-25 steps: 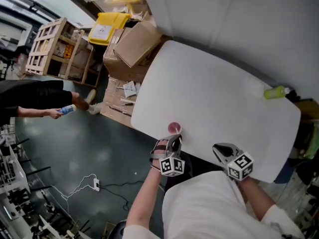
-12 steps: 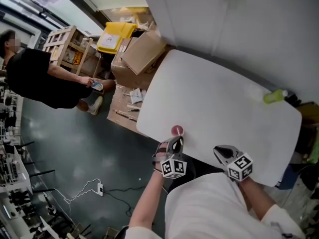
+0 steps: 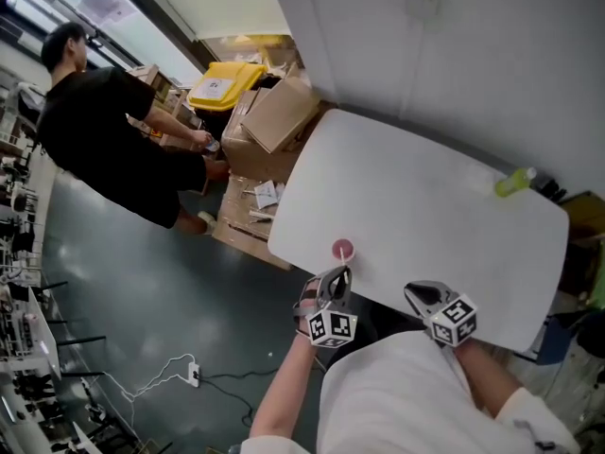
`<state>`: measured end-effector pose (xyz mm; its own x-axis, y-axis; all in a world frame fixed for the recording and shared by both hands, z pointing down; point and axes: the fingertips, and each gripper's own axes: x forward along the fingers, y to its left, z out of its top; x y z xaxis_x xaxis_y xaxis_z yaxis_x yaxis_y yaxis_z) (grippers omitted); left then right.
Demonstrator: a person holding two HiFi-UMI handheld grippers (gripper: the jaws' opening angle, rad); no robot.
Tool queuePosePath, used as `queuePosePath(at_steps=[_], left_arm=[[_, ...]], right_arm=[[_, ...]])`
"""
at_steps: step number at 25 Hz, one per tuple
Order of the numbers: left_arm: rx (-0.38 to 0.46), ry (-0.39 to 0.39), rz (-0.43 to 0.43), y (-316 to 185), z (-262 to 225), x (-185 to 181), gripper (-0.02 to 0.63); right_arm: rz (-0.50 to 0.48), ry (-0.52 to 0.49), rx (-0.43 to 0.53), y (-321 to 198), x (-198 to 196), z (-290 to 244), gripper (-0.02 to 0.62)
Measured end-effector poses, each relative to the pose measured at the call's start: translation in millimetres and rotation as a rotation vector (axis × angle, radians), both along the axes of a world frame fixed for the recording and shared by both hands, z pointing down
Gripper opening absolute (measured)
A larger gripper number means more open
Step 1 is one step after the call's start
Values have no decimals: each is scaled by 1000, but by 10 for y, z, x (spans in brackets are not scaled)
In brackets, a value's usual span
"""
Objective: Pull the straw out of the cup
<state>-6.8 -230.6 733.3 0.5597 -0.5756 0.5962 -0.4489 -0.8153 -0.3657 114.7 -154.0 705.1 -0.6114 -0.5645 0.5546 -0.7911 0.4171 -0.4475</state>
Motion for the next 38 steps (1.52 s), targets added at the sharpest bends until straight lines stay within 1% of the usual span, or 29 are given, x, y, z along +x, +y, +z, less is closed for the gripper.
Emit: queuePosePath(at_steps=[5, 10, 19, 25, 32, 38], left_arm=[[18, 49, -4, 205, -271, -123, 26], [39, 83, 2, 380, -442, -228, 26], [16, 146, 12, 960, -729, -417, 26], [17, 177, 22, 1318, -827, -548, 26], [16, 238, -4, 1609, -1041, -634, 26], [23, 283, -58, 1795, -1213, -651, 26]], right_arm=[[15, 15, 36, 238, -158, -174, 49], [42, 36, 87, 363, -230, -315, 48], [80, 61, 153, 759, -400, -606, 48], [110, 65, 178, 1160, -506, -672, 49], [147, 74, 208, 1477, -448, -746, 49], [97, 71, 251, 1499, -487, -898, 49]])
